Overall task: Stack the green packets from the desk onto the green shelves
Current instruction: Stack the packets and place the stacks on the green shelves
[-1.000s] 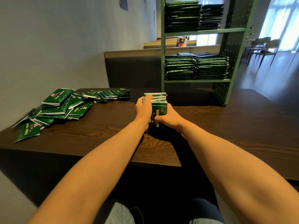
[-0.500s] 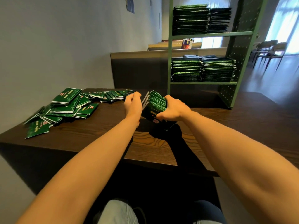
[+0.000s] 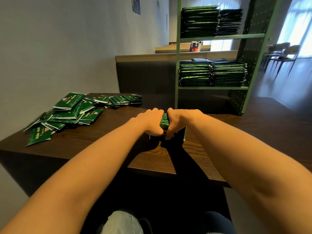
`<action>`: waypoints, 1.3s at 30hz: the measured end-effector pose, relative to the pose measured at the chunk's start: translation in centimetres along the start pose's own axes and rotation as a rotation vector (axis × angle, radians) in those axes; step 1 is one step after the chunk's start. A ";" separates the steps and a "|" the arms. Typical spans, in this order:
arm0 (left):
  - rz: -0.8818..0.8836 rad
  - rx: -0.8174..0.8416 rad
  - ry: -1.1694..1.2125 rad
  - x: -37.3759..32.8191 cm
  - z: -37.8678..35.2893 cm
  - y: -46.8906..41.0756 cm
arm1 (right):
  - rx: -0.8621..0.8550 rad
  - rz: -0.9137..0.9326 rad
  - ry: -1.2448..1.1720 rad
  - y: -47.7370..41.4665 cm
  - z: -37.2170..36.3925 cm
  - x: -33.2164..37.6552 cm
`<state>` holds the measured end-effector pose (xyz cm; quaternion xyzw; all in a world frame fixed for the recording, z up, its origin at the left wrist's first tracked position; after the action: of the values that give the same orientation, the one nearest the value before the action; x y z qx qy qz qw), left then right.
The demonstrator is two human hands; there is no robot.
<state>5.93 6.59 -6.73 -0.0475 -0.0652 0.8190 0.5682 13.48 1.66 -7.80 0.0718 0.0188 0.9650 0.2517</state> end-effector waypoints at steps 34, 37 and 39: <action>0.535 -0.193 1.588 -2.4 1.9 8.6 | -0.151 -0.169 -1.319 9.8 -0.6 1.3; 0.492 -0.185 1.638 -4.0 2.1 9.7 | -0.131 -0.154 -1.427 11.3 -1.5 2.2; 0.464 -0.165 1.691 -4.9 2.2 9.9 | -0.124 -0.142 -1.484 11.9 -1.8 2.5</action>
<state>-1.84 -1.53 -6.08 -0.6907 0.3297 0.5971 0.2401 5.27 -7.51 -8.44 0.6883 -0.2060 0.6438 0.2635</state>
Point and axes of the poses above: each hand's wrist, its own y-axis away from the middle knuckle, its own z-axis out of the back of the hand, x = y × z, the point moved 9 cm from there along -y, towards the middle knuckle, and after that the axes turned 12 degrees about -x, right-handed, at the moved point
